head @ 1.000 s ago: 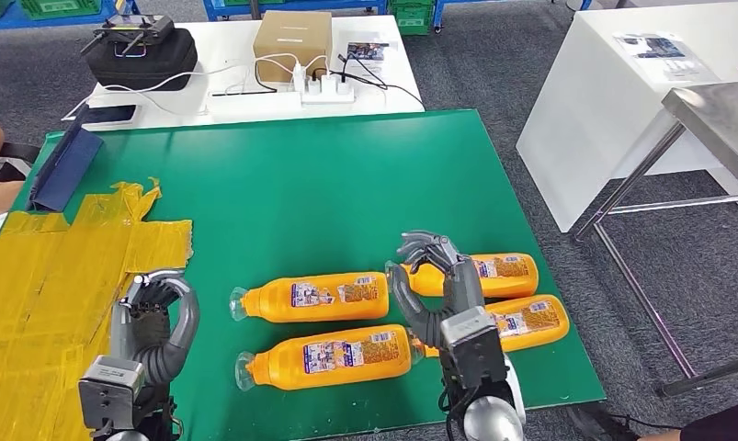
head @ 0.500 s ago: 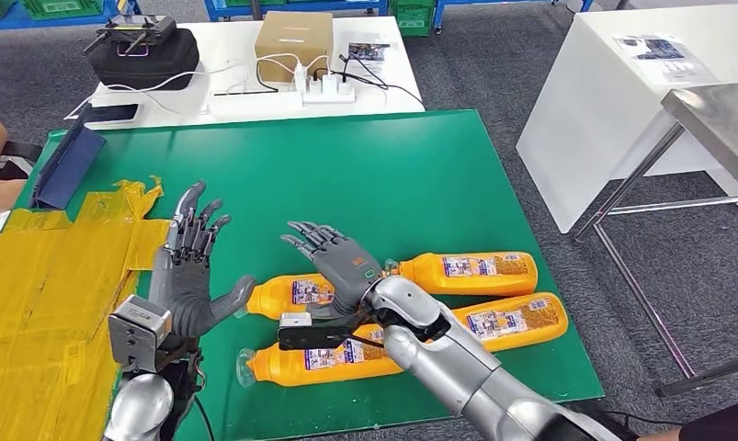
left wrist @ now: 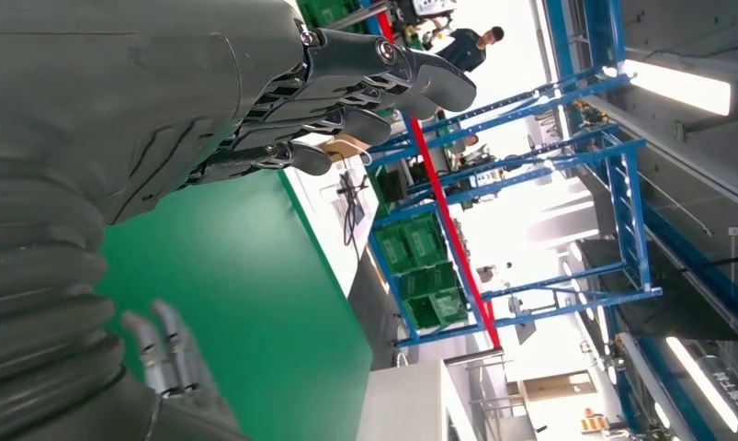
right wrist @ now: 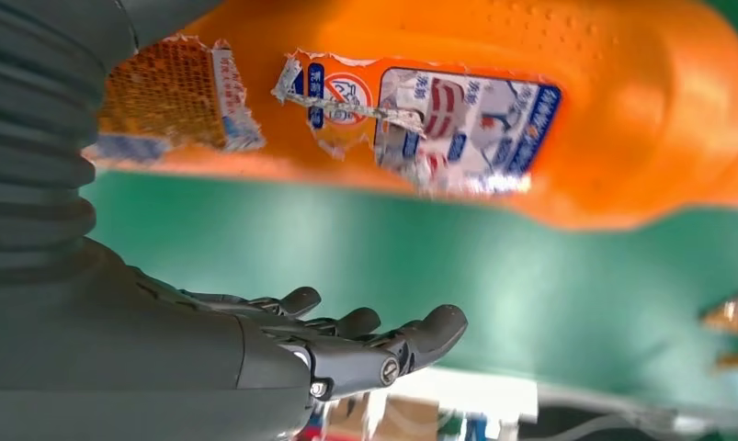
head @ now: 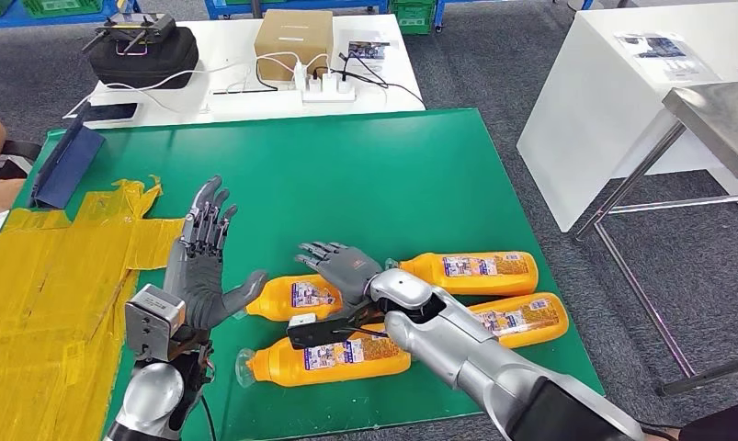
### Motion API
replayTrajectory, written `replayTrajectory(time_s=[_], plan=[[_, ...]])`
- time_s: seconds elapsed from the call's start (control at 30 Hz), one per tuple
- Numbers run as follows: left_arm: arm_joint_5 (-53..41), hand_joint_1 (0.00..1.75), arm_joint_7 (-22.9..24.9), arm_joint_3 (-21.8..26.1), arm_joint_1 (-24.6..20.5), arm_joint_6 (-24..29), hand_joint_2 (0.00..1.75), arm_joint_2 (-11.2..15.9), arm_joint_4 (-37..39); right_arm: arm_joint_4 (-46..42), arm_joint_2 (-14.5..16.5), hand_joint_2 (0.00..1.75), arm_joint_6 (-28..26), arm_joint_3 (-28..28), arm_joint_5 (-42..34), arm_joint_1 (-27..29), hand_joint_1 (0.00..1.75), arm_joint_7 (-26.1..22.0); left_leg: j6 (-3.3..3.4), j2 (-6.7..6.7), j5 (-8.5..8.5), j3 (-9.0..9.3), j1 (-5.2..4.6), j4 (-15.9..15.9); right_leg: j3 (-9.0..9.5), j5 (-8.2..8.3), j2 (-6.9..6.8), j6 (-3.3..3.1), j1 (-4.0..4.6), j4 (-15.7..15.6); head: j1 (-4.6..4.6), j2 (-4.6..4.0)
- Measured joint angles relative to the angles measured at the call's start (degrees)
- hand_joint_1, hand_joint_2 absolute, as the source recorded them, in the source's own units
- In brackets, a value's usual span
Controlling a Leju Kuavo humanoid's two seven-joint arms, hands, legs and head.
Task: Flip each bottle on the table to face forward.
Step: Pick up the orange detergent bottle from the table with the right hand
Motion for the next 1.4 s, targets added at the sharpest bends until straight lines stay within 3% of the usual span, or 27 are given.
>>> replayTrajectory(time_s=[0.5,0.7,0.73,0.83,0.87,1.13,1.33,1.4], plan=[[2.78,0.0,-1.49,-2.22,-3.33,1.17,1.75,-0.02,4.5,10.35,2.43,1.75,6.88,3.5,-5.09,-2.68,0.0,0.0,0.01,0.0,0.01,-0.01,-0.01,0.0,-0.02,0.02,0.0,-0.01,-0.01,-0.01,0.0,0.0],[3.52,0.0,-1.87,-3.32,-4.47,1.19,1.75,-0.17,5.95,12.37,2.95,1.75,7.51,3.5,-6.19,-3.57,0.03,2.32,0.01,0.0,0.01,0.02,-0.01,0.0,0.0,0.02,0.0,-0.02,-0.01,-0.01,0.01,0.0],[3.54,0.0,-1.89,-3.45,-4.58,1.21,1.75,-0.17,6.12,12.59,3.07,1.75,6.83,3.5,-6.29,-3.58,0.13,2.86,0.01,0.0,0.01,0.03,-0.01,0.0,0.0,0.02,0.0,-0.02,-0.01,-0.01,0.01,0.0],[3.64,0.0,-1.89,-3.74,-4.74,1.41,1.75,-0.17,6.48,13.04,3.42,1.75,3.86,3.5,-6.39,-3.48,1.39,4.67,0.02,0.0,0.02,0.03,-0.01,0.0,0.01,0.04,0.0,-0.02,-0.01,-0.01,0.01,0.0],[3.65,0.0,-1.86,-3.79,-4.74,1.53,1.75,-0.17,6.54,13.16,3.56,1.75,2.56,3.48,-6.39,-3.39,1.72,5.28,0.02,0.0,0.02,0.03,-0.01,0.0,0.0,0.05,0.0,-0.03,-0.01,-0.01,0.0,0.0],[2.04,0.0,-0.35,-3.82,-3.67,1.8,1.75,-0.17,5.57,12.8,4.45,1.75,-15.09,0.53,-5.66,-0.62,1.75,8.75,0.06,0.03,0.06,-0.06,-0.01,0.0,-0.05,0.13,0.01,-0.05,-0.01,0.0,0.0,0.0],[1.41,0.0,0.07,-3.78,-2.68,1.71,1.75,-0.17,4.26,11.05,4.68,1.75,-20.3,-1.85,-4.13,1.15,1.75,9.15,0.06,0.04,0.06,-0.11,0.0,0.0,-0.1,0.11,0.01,-0.07,0.0,0.0,0.0,0.0],[0.87,0.0,0.3,-3.66,-2.18,1.71,1.75,-0.17,3.73,9.6,4.75,1.75,-24.43,-3.08,-3.85,2.37,1.75,8.35,0.05,0.04,0.05,-0.12,0.0,0.0,-0.12,0.11,0.01,-0.07,0.0,0.0,0.0,0.0]])
